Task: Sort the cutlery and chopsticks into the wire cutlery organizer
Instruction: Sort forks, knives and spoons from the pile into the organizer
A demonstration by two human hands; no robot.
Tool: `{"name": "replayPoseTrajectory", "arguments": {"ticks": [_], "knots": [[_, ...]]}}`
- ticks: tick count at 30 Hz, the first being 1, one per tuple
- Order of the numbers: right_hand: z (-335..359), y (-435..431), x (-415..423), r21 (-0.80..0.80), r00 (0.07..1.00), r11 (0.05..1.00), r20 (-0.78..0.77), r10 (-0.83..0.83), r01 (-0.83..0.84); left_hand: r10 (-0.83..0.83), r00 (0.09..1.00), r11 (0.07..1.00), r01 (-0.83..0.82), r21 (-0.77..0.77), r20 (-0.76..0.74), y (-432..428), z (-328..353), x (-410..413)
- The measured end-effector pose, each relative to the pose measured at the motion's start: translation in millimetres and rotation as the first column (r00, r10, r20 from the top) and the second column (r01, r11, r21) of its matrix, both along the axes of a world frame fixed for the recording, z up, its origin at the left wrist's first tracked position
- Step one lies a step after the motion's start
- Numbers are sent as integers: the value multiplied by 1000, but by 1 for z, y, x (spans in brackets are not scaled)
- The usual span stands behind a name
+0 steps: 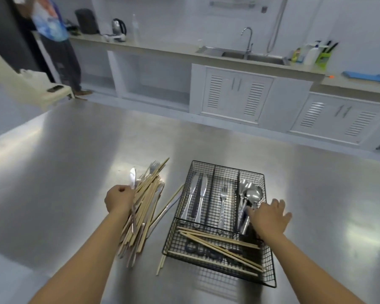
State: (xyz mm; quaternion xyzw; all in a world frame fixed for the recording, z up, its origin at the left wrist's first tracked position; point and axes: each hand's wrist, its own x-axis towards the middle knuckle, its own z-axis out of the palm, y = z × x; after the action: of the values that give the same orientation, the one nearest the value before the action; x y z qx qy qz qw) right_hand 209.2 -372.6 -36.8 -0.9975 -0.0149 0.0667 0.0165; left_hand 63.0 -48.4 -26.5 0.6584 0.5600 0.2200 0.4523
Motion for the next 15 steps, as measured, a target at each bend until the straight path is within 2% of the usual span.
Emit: {"name": "replayPoseTrajectory", "arguments": {"ticks": [2,7,12,15], "knots": [[1,9,3,57,995,995,-58,-78,81,23,1000,1000,-23,-15,14,13,-2,-12],[-1,16,9,98,983,979,5,-182,181,20,999,999,-19,-40,33,36,-4,-26],[-2,21,5,132,974,968,43,-222,215,-9,1000,999,10,-50,18,46,-8,-29],[-5,26,-2,110,980,982,112,-163,151,-91,995,996,91,-16,-34,46,-9,-26]]}}
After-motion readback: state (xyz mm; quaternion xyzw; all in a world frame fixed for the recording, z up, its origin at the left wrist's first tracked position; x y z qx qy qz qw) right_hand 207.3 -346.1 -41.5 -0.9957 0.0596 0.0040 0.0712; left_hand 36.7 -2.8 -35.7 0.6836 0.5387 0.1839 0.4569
